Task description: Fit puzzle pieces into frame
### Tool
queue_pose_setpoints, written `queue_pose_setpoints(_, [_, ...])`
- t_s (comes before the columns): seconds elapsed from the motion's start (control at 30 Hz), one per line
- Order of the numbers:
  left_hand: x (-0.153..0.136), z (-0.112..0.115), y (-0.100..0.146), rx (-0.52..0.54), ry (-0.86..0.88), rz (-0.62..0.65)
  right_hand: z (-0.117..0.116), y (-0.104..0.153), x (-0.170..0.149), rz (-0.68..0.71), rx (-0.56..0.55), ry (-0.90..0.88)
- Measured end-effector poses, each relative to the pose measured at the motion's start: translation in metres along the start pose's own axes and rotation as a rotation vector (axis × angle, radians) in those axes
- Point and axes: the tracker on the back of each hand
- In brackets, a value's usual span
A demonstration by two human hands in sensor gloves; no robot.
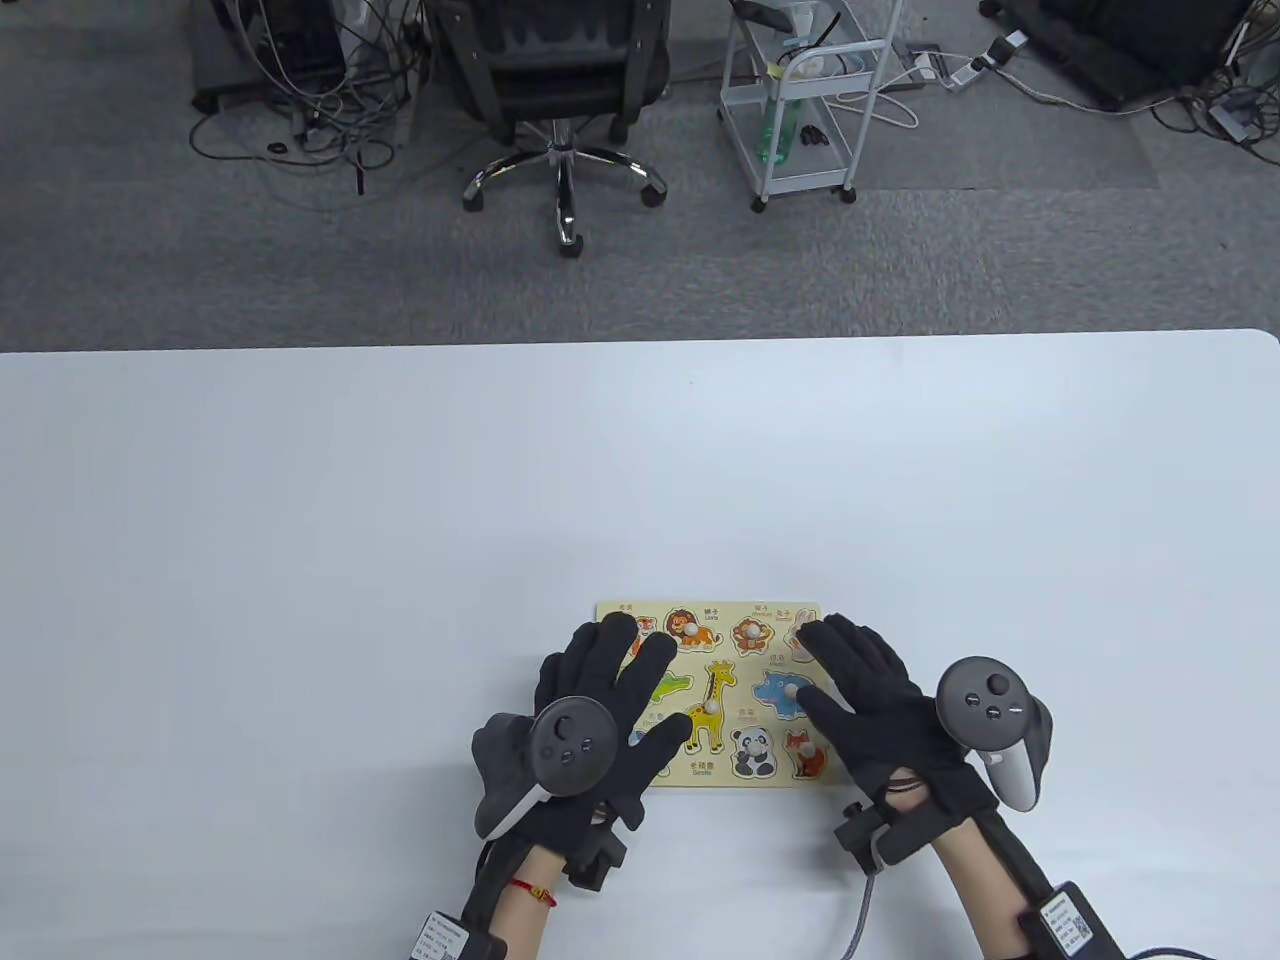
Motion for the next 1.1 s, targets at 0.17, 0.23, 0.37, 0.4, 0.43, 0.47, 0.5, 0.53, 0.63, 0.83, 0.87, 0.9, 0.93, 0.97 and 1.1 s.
queue_pose_setpoints(0.17, [-0.002,0.003,0.001,0.010,-0.058,-0.024,-0.002,0.003,-0.001,0.000,0.003,0.012])
queue_pose_setpoints(0.23, [-0.003,0.005,0.001,0.007,-0.059,-0.032,-0.002,0.006,-0.002,0.001,-0.001,0.017])
queue_pose_setpoints(0.37, [-0.002,0.006,0.002,0.005,-0.074,-0.043,0.001,0.010,0.000,0.014,-0.022,0.025])
queue_pose_setpoints(0.4, [-0.002,0.007,0.002,0.003,-0.084,-0.042,0.001,0.010,0.000,0.013,-0.027,0.024])
queue_pose_setpoints(0.43, [-0.002,0.008,0.002,0.000,-0.089,-0.044,0.002,0.010,0.000,0.014,-0.027,0.026])
queue_pose_setpoints(0.47, [-0.002,0.008,0.002,-0.004,-0.092,-0.045,0.002,0.010,0.000,0.013,-0.027,0.028])
queue_pose_setpoints(0.5, [-0.002,0.010,0.002,-0.012,-0.099,-0.048,0.001,0.010,-0.001,0.007,-0.028,0.035])
queue_pose_setpoints(0.53, [-0.002,0.010,0.002,-0.010,-0.101,-0.048,0.001,0.010,-0.001,0.002,-0.031,0.039])
queue_pose_setpoints(0.63, [-0.002,0.010,0.002,-0.012,-0.099,-0.051,0.002,0.010,-0.002,-0.006,-0.029,0.033])
queue_pose_setpoints(0.83, [-0.003,0.010,0.001,-0.019,-0.096,-0.053,0.003,0.009,-0.002,-0.016,-0.033,0.025])
queue_pose_setpoints(0.87, [-0.003,0.010,0.001,-0.020,-0.097,-0.053,0.003,0.009,-0.002,-0.015,-0.032,0.025])
queue_pose_setpoints(0.9, [-0.003,0.010,0.001,-0.021,-0.097,-0.052,0.003,0.009,-0.002,-0.016,-0.031,0.027])
queue_pose_setpoints(0.93, [-0.003,0.010,0.001,-0.021,-0.095,-0.051,0.003,0.009,-0.002,-0.017,-0.030,0.030])
queue_pose_setpoints(0.97, [-0.003,0.010,0.001,-0.022,-0.094,-0.051,0.003,0.009,-0.002,-0.017,-0.029,0.031])
queue_pose_setpoints(1.1, [-0.004,0.010,0.000,-0.032,-0.099,-0.056,0.002,0.009,-0.002,-0.022,-0.024,0.038])
Point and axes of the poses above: the tracker on the back of each hand, its own x axis roughly to the thumb side, its own y axis roughly from the fingertips to the wrist, z = x × y, and after that the axes turned 8 degrees about -z, right-handed
